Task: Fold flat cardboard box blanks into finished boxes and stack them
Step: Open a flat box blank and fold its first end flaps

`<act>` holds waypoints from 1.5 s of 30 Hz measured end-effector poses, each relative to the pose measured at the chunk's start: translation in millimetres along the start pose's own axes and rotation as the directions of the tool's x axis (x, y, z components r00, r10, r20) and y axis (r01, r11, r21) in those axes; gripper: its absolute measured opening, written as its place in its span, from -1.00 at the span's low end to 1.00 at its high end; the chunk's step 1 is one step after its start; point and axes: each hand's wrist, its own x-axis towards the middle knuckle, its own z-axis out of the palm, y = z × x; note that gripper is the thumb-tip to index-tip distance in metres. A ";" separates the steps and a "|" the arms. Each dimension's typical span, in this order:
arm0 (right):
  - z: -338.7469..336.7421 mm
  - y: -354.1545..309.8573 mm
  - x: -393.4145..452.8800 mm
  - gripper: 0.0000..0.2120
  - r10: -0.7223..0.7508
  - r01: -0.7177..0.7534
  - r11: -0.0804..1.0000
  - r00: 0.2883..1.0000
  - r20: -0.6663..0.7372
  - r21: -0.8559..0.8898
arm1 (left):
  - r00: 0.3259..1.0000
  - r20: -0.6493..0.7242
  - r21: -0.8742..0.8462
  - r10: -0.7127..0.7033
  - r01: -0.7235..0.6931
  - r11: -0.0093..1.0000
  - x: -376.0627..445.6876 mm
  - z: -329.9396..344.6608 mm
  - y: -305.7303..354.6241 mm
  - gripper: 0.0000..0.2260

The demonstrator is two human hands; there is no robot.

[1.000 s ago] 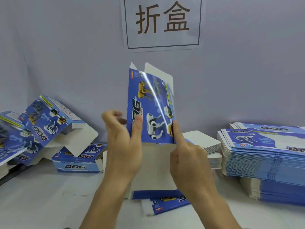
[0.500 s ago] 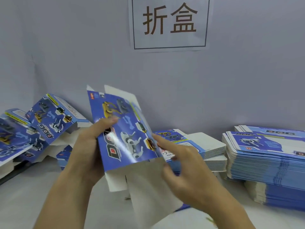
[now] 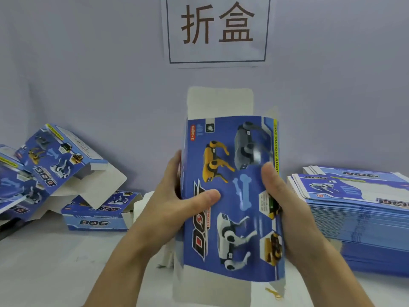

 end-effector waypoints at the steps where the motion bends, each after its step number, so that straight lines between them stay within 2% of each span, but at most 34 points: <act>1: -0.1 0.6 1.6 -0.25 -0.001 0.000 0.999 0.999 -0.033 -0.044 | 1.000 0.000 0.004 -0.011 0.011 1.000 1.6 -1.0 -2.6 -0.08; 2: -0.8 1.0 3.4 -0.29 -0.013 0.006 0.995 0.997 -0.072 -0.096 | 1.000 -0.002 0.007 -0.025 0.025 1.000 1.6 -1.7 -4.8 -0.08; 3: -2.2 1.4 5.0 -0.33 -0.037 0.018 0.988 0.992 -0.122 -0.153 | 1.000 0.021 0.013 -0.023 0.023 1.000 0.1 -2.5 -5.5 -0.16; 6: -9.9 4.3 6.5 -0.39 -0.137 0.059 0.944 0.965 -0.222 -0.325 | 0.997 0.080 0.082 -0.019 0.012 0.997 1.3 -2.7 3.1 -0.49; 8: -9.7 7.4 5.8 -0.47 -0.192 0.095 0.902 0.962 -0.194 -0.420 | 0.997 -0.032 -0.033 -0.066 0.065 0.997 11.6 0.9 9.5 -0.62; 10: -6.7 10.3 5.6 -0.46 -0.192 0.106 0.875 0.972 -0.136 -0.473 | 0.976 -0.199 -0.044 -0.087 0.080 0.996 19.1 2.7 10.1 -0.55; 12: -2.1 13.4 6.1 -0.33 -0.162 0.112 0.875 0.985 -0.065 -0.472 | 0.943 -0.333 -0.008 0.030 -0.035 0.999 18.7 9.6 9.3 -0.52; 14: 2.5 14.7 6.0 -0.13 -0.179 0.128 0.871 0.982 -0.064 -0.475 | 0.908 -0.393 0.064 0.142 -0.127 0.990 10.9 16.1 5.7 -0.53; 16: 5.7 11.8 5.6 -0.07 -0.289 0.188 0.858 0.946 -0.147 -0.479 | 0.908 -0.373 0.123 0.191 -0.156 0.980 9.0 26.3 0.3 -0.38; 18: 5.2 9.8 6.7 -0.17 -0.437 0.303 0.816 0.880 -0.183 -0.492 | 0.911 -0.342 0.154 0.229 -0.186 0.970 9.2 35.9 -5.8 -0.27; 21: 2.4 9.9 8.7 -0.25 -0.514 0.343 0.758 0.838 -0.184 -0.555 | 0.891 -0.310 0.223 0.332 -0.272 0.936 9.1 41.6 -11.3 -0.34; 23: 2.9 11.1 8.7 -0.33 -0.529 0.344 0.736 0.830 -0.178 -0.583 | 0.892 -0.309 0.184 0.331 -0.285 0.941 9.9 39.1 -9.7 -0.46; 25: 3.2 11.8 8.7 -0.53 -0.521 0.359 0.750 0.839 -0.160 -0.556 | 0.903 -0.308 0.103 0.298 -0.280 0.955 10.9 35.4 -10.4 -0.58; 27: 4.1 10.1 5.5 -0.63 -0.453 0.366 0.833 0.882 -0.132 -0.415 | 0.920 -0.306 0.024 0.244 -0.248 0.968 10.3 34.8 -12.1 -0.65; 29: 3.8 8.1 3.9 -0.58 -0.385 0.346 0.910 0.911 -0.151 -0.228 | 0.929 -0.327 -0.090 0.173 -0.213 0.973 8.8 36.7 -11.3 -0.66; 32: 5.2 3.0 7.0 -0.66 -0.355 0.300 0.929 0.890 -0.287 -0.219 | 0.943 -0.312 -0.094 0.111 -0.147 0.985 10.1 39.1 -8.2 -0.66; 35: 3.1 2.6 9.1 -0.69 -0.320 0.267 0.943 0.889 -0.327 -0.197 | 0.949 -0.280 -0.047 0.145 -0.165 0.985 11.4 37.6 -7.8 -0.79; 36: 1.9 4.0 9.1 -0.68 -0.308 0.265 0.950 0.886 -0.346 -0.167 | 0.948 -0.280 -0.064 0.151 -0.176 0.982 11.8 36.6 -7.9 -0.85; 37: 2.2 4.3 9.6 -0.60 -0.285 0.255 0.958 0.891 -0.353 -0.128 | 0.947 -0.286 -0.091 0.146 -0.179 0.980 11.7 35.3 -7.3 -0.81; 39: 3.0 5.7 11.0 -0.43 -0.259 0.244 0.966 0.912 -0.317 -0.087 | 0.952 -0.276 -0.142 0.136 -0.181 0.973 11.3 34.0 -6.0 -0.65; 40: 2.9 5.9 11.6 -0.45 -0.263 0.247 0.965 0.919 -0.294 -0.092 | 0.952 -0.273 -0.146 0.137 -0.182 0.972 10.6 34.0 -5.6 -0.65; 43: 3.3 4.2 9.8 -0.84 -0.310 0.306 0.951 0.924 -0.226 -0.056 | 0.946 -0.279 -0.212 0.164 -0.227 0.951 8.1 36.4 -4.3 -0.84; 44: 2.0 6.6 9.0 -0.81 -0.330 0.338 0.941 0.918 -0.220 0.000 | 0.937 -0.304 -0.253 0.169 -0.251 0.934 6.4 37.3 -4.7 -0.81; 45: 3.6 4.9 6.7 -0.68 -0.334 0.351 0.934 0.921 -0.199 0.058 | 0.932 -0.322 -0.285 0.168 -0.265 0.921 6.2 37.7 -5.5 -0.74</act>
